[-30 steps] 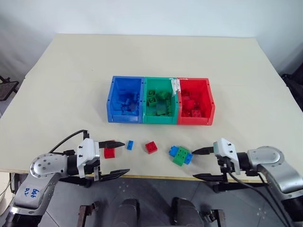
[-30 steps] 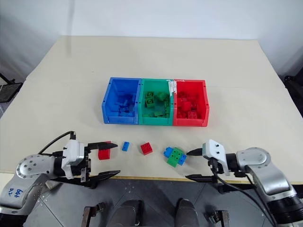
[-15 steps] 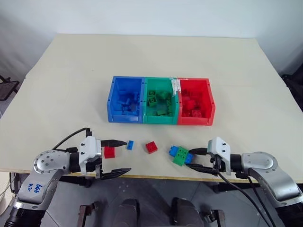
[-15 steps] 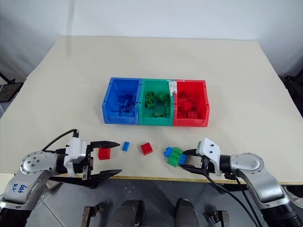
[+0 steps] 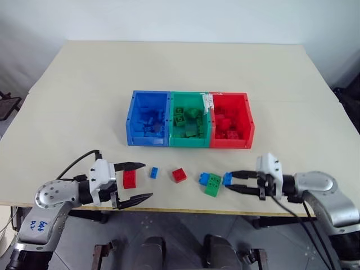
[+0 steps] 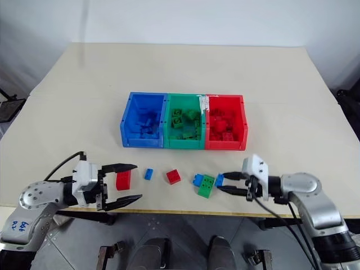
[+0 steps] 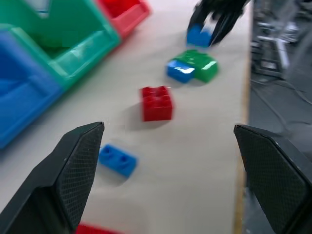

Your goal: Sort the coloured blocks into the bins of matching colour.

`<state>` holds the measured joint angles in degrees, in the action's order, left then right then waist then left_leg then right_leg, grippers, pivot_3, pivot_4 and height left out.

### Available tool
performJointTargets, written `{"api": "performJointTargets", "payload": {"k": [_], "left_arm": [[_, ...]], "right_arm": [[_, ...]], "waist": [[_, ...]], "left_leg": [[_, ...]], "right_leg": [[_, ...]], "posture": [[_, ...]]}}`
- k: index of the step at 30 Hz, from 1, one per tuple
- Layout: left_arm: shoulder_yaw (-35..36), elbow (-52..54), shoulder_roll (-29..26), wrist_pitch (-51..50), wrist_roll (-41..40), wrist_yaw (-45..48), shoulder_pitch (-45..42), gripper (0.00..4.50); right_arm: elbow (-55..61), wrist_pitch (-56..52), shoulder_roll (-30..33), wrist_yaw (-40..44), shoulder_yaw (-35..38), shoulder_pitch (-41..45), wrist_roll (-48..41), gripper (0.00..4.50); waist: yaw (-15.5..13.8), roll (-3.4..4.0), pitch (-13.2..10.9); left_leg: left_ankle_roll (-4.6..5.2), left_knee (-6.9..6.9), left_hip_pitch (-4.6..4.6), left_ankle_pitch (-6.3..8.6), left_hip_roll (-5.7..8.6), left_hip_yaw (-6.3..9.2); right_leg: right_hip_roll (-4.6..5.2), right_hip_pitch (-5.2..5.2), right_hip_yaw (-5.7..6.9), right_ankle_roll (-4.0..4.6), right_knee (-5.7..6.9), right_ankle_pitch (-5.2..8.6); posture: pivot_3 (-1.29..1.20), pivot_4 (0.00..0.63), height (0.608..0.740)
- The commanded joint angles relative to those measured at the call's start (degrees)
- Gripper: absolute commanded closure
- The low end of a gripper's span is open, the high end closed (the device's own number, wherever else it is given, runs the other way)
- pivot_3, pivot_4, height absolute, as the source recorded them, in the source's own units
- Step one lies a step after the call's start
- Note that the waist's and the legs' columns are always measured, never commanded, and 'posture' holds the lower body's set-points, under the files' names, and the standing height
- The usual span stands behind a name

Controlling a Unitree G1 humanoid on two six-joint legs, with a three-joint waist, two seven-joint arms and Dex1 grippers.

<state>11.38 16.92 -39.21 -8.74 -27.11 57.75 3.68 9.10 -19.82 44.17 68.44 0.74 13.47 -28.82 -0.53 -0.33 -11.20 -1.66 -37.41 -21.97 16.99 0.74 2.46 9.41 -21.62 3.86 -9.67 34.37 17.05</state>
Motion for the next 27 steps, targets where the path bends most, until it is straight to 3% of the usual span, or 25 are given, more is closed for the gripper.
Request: {"api": "performJointTargets", "payload": {"k": [1, 5, 10, 14, 18, 19, 25, 27], "left_arm": [[5.74, 1.79, 0.83, 0.22, -1.86, -2.92, 4.22, 0.00], [11.28, 3.47, 2.28, 0.11, -2.72, -5.92, 10.23, 0.00], [17.04, 3.76, 4.61, 1.65, -2.94, -8.55, 15.68, 0.00], [18.44, 5.70, 6.10, 1.62, -3.18, -10.67, 16.82, 0.00], [18.00, 7.56, 6.82, 1.24, -3.15, -11.82, 17.29, 0.00], [17.75, 7.97, 6.90, 1.05, -3.09, -12.06, 17.20, 0.00], [15.41, 9.24, 5.91, -0.60, -3.21, -12.32, 14.57, 0.00], [13.88, 9.10, 5.21, -1.23, -3.02, -11.82, 12.68, 0.00]], "right_arm": [[3.38, -7.71, -1.51, -1.19, -1.00, 7.76, -4.82, 3.09], [0.72, -15.00, -11.05, -8.35, -6.95, 21.97, -3.87, 3.09], [-11.07, -12.31, -25.22, -19.70, -15.12, 35.39, 7.88, 3.09], [-20.14, -9.95, -30.53, -25.01, -20.29, 41.45, 16.77, 3.09], [-25.55, -7.22, -35.35, -25.99, -19.06, 44.31, 17.79, 3.09], [-26.34, -6.56, -35.97, -26.08, -18.68, 44.63, 18.00, 2.34], [-23.96, -3.30, -34.74, -23.34, -16.19, 43.29, 17.27, 0.26], [-19.92, -0.79, -31.63, -19.21, -14.55, 40.51, 15.70, 0.02]], "waist": [[0.46, 0.00, 0.00], [1.00, 0.01, -0.01], [0.65, -0.06, 0.03], [0.36, -0.14, 0.08], [0.91, -0.16, 0.09], [1.06, -0.15, 0.09], [1.70, -0.15, 0.09], [1.59, -0.16, 0.09]], "left_leg": [[-0.01, 0.01, 0.00, 0.00, -0.01, 0.01], [-0.09, 0.02, 0.00, 0.04, -0.11, -0.01], [-0.14, 0.03, -0.23, 0.04, -0.10, -0.01], [-0.15, -0.09, -0.47, 0.04, -0.01, -0.06], [-0.15, -0.03, -0.46, 0.04, -0.04, -0.17], [-0.15, 0.01, -0.43, 0.04, -0.07, -0.22], [-0.17, 0.08, -0.42, 0.03, -0.11, -0.32], [-0.17, 0.08, -0.41, 0.03, -0.11, -0.33]], "right_leg": [[-0.02, 0.00, 0.01, 0.02, 0.01, 0.01], [-0.10, -0.08, -0.01, 0.09, 0.03, 0.03], [-0.10, -0.54, -0.08, 0.21, 0.36, 0.08], [-0.03, -0.87, -0.09, 0.26, 0.62, 0.07], [-0.04, -0.92, -0.10, 0.29, 0.63, 0.06], [-0.05, -0.94, -0.09, 0.31, 0.64, 0.07], [-0.07, -1.01, -0.09, 0.33, 0.68, 0.08], [-0.07, -1.01, -0.09, 0.33, 0.67, 0.08]], "posture": [[0.00, 0.150, 0.740], [0.00, 0.150, 0.740], [0.00, 0.150, 0.740], [0.00, 0.150, 0.740], [0.00, 0.150, 0.740], [0.00, 0.150, 0.740], [0.00, 0.150, 0.740], [0.00, 0.150, 0.740]]}}
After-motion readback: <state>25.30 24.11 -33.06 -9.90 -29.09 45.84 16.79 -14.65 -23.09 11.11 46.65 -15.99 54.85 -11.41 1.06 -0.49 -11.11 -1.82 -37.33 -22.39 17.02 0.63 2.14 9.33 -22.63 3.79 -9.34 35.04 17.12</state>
